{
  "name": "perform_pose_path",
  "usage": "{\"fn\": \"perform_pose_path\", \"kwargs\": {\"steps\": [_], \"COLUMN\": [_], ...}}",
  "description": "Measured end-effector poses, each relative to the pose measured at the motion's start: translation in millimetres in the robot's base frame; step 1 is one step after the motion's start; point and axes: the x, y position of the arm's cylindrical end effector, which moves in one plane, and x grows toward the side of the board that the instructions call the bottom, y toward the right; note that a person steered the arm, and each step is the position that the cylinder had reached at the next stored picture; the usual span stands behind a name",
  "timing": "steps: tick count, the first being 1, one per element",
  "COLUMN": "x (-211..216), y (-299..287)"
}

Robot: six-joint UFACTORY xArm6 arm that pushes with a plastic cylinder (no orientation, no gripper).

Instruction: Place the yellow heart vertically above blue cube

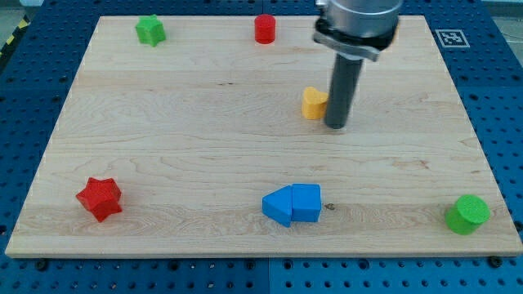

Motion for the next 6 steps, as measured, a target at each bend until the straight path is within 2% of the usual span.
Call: {"fn": "perform_pose_path", "kwargs": {"steps": [1,3,5,6], "x": [-5.7,-50.3,-47.9,-66.7], "y": [21.7,-34.8,-113.4,-97.8]}}
